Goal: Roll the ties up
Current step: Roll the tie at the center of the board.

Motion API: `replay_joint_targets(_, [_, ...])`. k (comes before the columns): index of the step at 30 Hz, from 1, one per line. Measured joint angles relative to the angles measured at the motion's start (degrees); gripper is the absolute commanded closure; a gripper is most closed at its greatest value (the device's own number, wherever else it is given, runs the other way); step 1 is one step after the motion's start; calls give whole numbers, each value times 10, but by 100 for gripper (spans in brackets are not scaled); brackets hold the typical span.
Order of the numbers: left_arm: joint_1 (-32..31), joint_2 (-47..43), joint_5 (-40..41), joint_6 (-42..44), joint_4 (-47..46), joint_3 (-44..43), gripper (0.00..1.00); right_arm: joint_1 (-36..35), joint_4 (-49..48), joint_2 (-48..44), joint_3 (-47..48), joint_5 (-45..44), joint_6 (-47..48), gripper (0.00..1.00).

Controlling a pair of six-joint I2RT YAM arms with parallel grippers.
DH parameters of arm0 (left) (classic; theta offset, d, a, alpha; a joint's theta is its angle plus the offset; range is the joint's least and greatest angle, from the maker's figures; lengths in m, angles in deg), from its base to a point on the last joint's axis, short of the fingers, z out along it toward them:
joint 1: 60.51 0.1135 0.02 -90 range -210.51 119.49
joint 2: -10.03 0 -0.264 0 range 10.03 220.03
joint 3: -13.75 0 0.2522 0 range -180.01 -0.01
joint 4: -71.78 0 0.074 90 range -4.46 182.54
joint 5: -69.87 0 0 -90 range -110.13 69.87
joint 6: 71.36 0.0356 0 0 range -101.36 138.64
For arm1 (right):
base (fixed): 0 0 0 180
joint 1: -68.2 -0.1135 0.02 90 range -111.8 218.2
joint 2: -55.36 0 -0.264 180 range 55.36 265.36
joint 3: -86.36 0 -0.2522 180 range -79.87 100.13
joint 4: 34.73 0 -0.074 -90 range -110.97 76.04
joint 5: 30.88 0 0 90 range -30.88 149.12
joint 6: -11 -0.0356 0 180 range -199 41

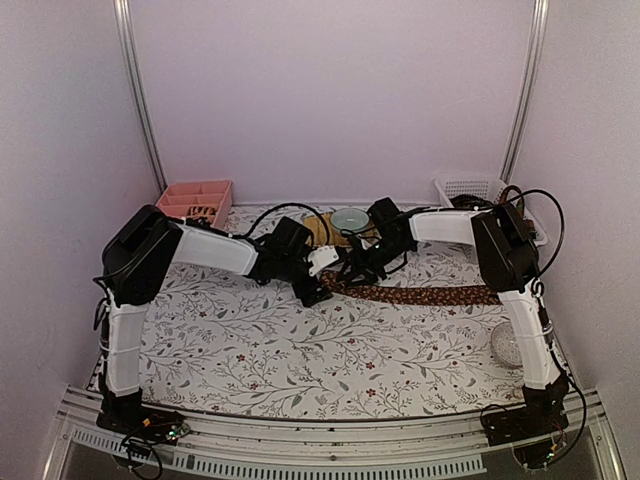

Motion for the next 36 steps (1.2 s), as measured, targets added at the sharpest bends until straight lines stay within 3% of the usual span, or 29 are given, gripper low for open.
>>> replay_joint_targets(12, [-2,7,9,14,-12,-18,38,0,0,0,0,8,2,67])
replay_joint_targets(19, [-8,14,24,14,-12,-19,42,0,-2,0,0,14,3,63])
replay_joint_targets(23, [-13,19,37,12,-12,-19,38,0,-2,0,0,14,3,65])
replay_joint_targets(29, [-13,18,23,-16,4,-19,18,0,-1,0,0,9,5,69])
replay_joint_targets(36, [27,-21,-84,-169,9,3,14,1,-7,0,-7,7,10,70])
